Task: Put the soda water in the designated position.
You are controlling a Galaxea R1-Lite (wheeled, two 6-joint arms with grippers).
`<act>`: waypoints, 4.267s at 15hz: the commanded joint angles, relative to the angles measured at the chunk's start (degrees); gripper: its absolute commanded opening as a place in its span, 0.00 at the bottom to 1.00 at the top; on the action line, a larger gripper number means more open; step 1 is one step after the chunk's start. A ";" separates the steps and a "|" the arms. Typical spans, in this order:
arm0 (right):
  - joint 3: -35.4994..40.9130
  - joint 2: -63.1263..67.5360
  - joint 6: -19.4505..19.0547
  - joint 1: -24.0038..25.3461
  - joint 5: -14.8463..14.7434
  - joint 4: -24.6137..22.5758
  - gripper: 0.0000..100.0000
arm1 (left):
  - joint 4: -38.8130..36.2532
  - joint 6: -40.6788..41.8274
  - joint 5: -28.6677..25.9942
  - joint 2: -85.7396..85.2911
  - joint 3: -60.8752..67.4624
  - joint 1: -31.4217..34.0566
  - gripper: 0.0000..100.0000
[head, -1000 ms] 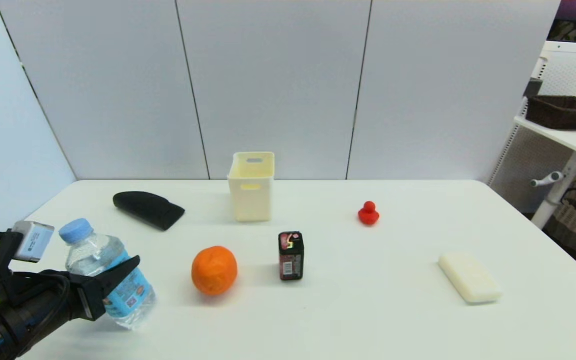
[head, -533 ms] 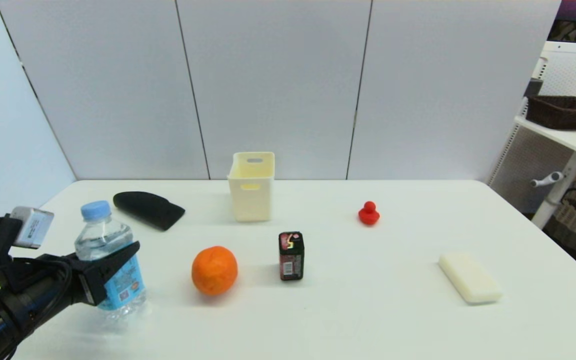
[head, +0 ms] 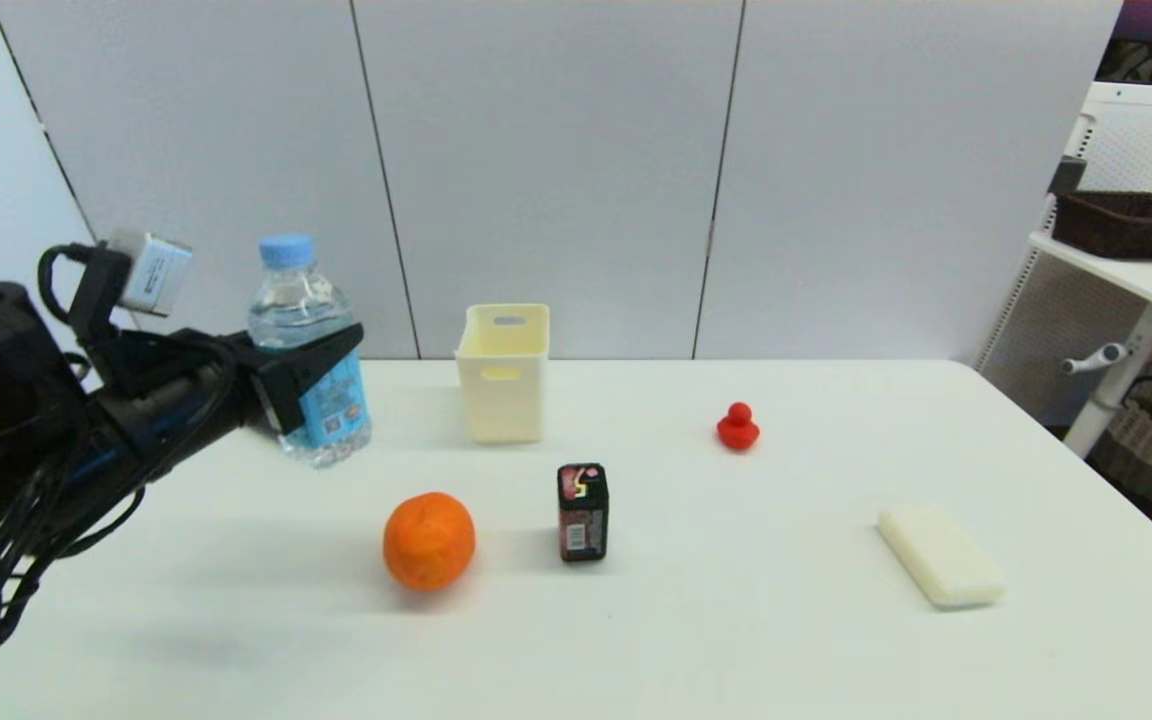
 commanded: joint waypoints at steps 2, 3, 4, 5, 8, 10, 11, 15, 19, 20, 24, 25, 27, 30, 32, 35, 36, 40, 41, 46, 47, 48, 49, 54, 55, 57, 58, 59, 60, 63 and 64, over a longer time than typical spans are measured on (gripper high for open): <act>0.02 -0.10 -0.05 0.01 0.00 -0.01 1.00 | 11.92 -0.10 0.03 11.27 -26.66 -10.06 0.00; 0.02 0.07 -0.05 0.01 0.00 -0.01 1.00 | 14.03 -0.10 0.11 13.21 -30.61 -11.55 0.00; 0.02 -0.10 -0.05 0.01 0.00 -0.01 1.00 | 15.79 -0.27 0.82 15.23 -34.57 -13.31 0.00; 0.02 -0.10 -0.05 0.01 0.00 -0.01 1.00 | 19.04 -0.27 4.16 17.60 -39.40 -15.68 0.00; 0.02 -0.10 -0.05 0.01 0.00 -0.01 1.00 | 28.18 -0.27 14.61 23.58 -50.12 -19.90 0.00; 0.02 0.07 -0.05 0.01 0.00 -0.01 1.00 | 32.40 -1.24 22.26 27.27 -55.92 -22.62 0.00; 0.02 0.07 -0.05 0.01 0.00 -0.01 1.00 | 35.03 -3.09 26.13 29.20 -59.35 -24.12 0.00; 0.02 -0.10 -0.05 0.01 0.00 -0.01 1.00 | 41.28 -12.31 35.09 36.14 -68.76 -28.42 0.00; 0.02 -0.10 -0.05 0.01 0.00 -0.01 1.00 | 37.94 -9.06 37.38 41.07 -71.22 -29.22 0.00; 0.02 -0.10 -0.05 0.01 0.00 -0.01 1.00 | 35.21 -7.22 38.52 42.38 -71.13 -29.22 0.00; 0.02 -0.10 -0.05 0.01 0.00 -0.01 1.00 | 26.60 -4.32 39.05 47.22 -71.13 -29.22 0.00; -0.06 0.07 -0.05 0.01 0.00 -0.01 1.00 | 25.19 -4.32 39.14 48.10 -71.13 -29.22 0.00; 0.02 -0.10 -0.05 0.01 0.00 -0.01 1.00 | 23.78 -4.32 39.14 49.33 -71.13 -29.13 0.00; 0.02 0.07 -0.05 0.01 0.00 -0.01 1.00 | 22.99 -4.49 39.14 51.17 -71.13 -29.04 0.00; 0.02 0.07 -0.05 0.01 0.00 -0.01 1.00 | 22.99 -4.49 39.05 51.88 -71.30 -28.95 0.00; -0.06 0.07 -0.05 0.10 0.00 -0.01 1.00 | 22.29 -4.67 39.05 53.11 -72.01 -28.95 0.00; 0.02 -0.10 -0.05 0.01 0.00 -0.01 1.00 | 21.50 -4.67 39.14 53.46 -72.01 -28.95 0.00; 0.02 -0.10 -0.05 0.01 0.00 -0.01 1.00 | 19.04 -4.49 39.22 54.78 -71.92 -28.95 0.00; 0.02 0.07 -0.05 0.01 0.00 -0.01 1.00 | 18.69 -4.40 39.22 55.13 -71.92 -28.95 0.00; -0.06 -0.10 -0.05 0.01 0.00 -0.01 1.00 | 18.69 -4.14 39.22 55.39 -71.92 -28.95 0.00; -0.06 -0.10 -0.05 0.01 0.00 -0.01 1.00 | 18.51 -4.14 39.22 55.39 -71.92 -28.95 0.00; 0.02 -0.10 -0.05 0.01 0.00 -0.01 1.00 | 18.42 -4.14 39.22 55.39 -71.92 -28.95 0.00; -0.06 -0.10 -0.05 0.01 0.00 -0.01 1.00 | 18.34 -4.14 39.22 55.39 -71.92 -28.95 0.00; -0.06 -0.10 -0.05 0.01 0.00 -0.01 1.00 | 18.42 -4.14 39.14 55.39 -71.92 -28.95 1.00; 0.02 0.07 -0.05 0.01 0.00 -0.01 1.00 | 18.34 -4.14 39.14 55.30 -71.92 -28.95 1.00; 0.02 -0.10 -0.05 0.01 0.00 -0.01 1.00 | 18.34 -4.14 39.05 54.78 -71.92 -28.95 1.00; 0.02 0.07 -0.05 0.01 0.00 -0.01 1.00 | 18.42 -3.97 38.96 53.55 -71.92 -28.95 1.00; 0.02 -0.10 -0.05 0.01 0.00 -0.01 1.00 | 18.51 -3.53 38.78 50.91 -72.01 -28.95 1.00; -0.06 -0.10 -0.05 0.01 0.00 -0.01 1.00 | 19.21 -2.82 38.52 47.92 -71.92 -28.95 1.00; 0.02 -0.10 -0.05 0.01 0.00 -0.01 1.00 | 25.72 -2.47 38.78 37.02 -71.83 -28.86 1.00; 0.02 -0.10 -0.05 0.01 0.00 -0.01 1.00 | 29.85 -2.47 38.78 32.37 -71.92 -28.86 1.00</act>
